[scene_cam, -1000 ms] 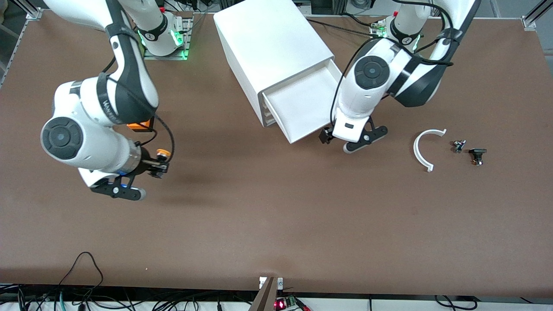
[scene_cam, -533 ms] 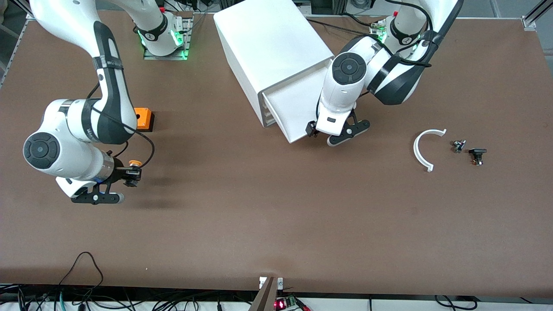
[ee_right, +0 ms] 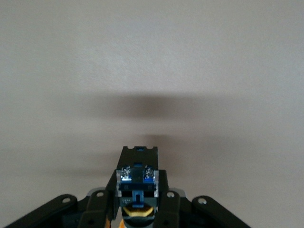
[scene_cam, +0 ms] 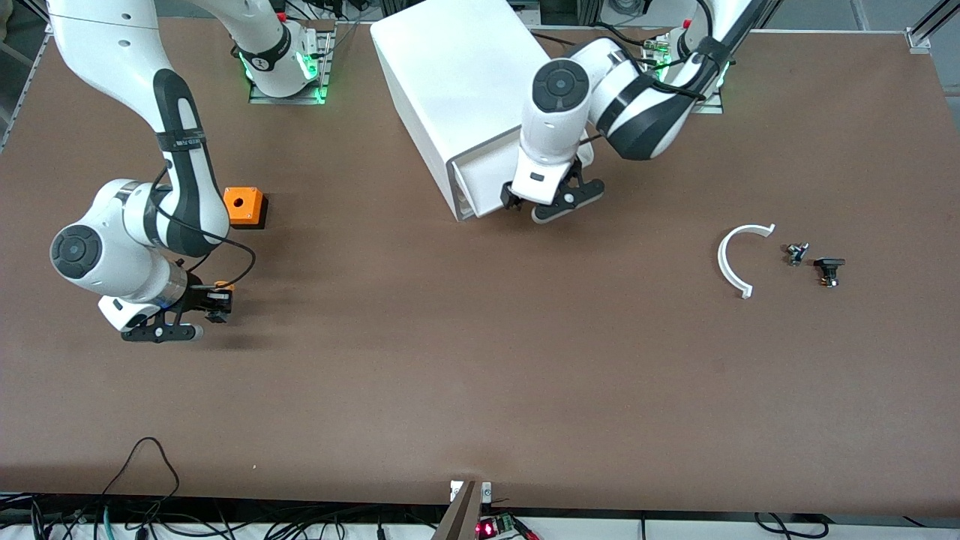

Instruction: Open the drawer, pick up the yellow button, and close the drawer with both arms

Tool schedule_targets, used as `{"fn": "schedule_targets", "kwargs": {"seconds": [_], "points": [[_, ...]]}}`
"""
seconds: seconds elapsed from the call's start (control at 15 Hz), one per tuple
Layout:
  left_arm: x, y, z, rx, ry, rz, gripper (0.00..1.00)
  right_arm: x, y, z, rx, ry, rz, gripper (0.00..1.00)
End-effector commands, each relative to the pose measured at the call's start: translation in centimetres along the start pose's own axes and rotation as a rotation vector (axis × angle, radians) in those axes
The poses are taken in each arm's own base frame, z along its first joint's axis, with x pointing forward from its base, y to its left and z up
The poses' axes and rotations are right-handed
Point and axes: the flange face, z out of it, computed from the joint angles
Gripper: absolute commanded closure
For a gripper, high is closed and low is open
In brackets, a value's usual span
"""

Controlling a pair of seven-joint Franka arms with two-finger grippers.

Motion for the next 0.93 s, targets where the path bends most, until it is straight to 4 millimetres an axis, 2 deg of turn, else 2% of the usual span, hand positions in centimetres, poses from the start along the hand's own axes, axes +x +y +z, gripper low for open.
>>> {"fn": "schedule_targets", "kwargs": {"seconds": [0.0,0.27,0.47,0.53,0.6,0.67,0.87], "points": [[-2.4,-0.1,0.3,0.023,0.008,0.01,0.0,-1.1,0.4,2.4,0.01,0.026,0.012,0.95],[-4.5,0.4,0.4,0.016,-0.054,0.013,0.0,-1.5,0.5,4.7,0.027,0.022,0.052,0.84],[-6.1,0.7,0.3,0.016,-0.098,0.018,0.0,-1.5,0.4,5.4,0.044,0.016,0.068,0.64],[-6.2,0.6,0.4,0.026,-0.104,0.018,0.0,-1.4,0.3,5.3,0.045,0.018,0.068,0.43],[-6.4,0.5,0.5,0.032,-0.125,0.012,0.0,-1.3,0.3,5.1,0.046,0.021,0.068,0.12],[-6.6,0.6,0.4,0.028,-0.155,0.0,0.0,-1.2,0.2,4.7,0.05,0.027,0.067,0.01],[-7.0,0.6,0.4,0.021,-0.192,-0.011,0.0,-0.4,-0.1,1.9,0.07,0.048,0.065,0.01]]}}
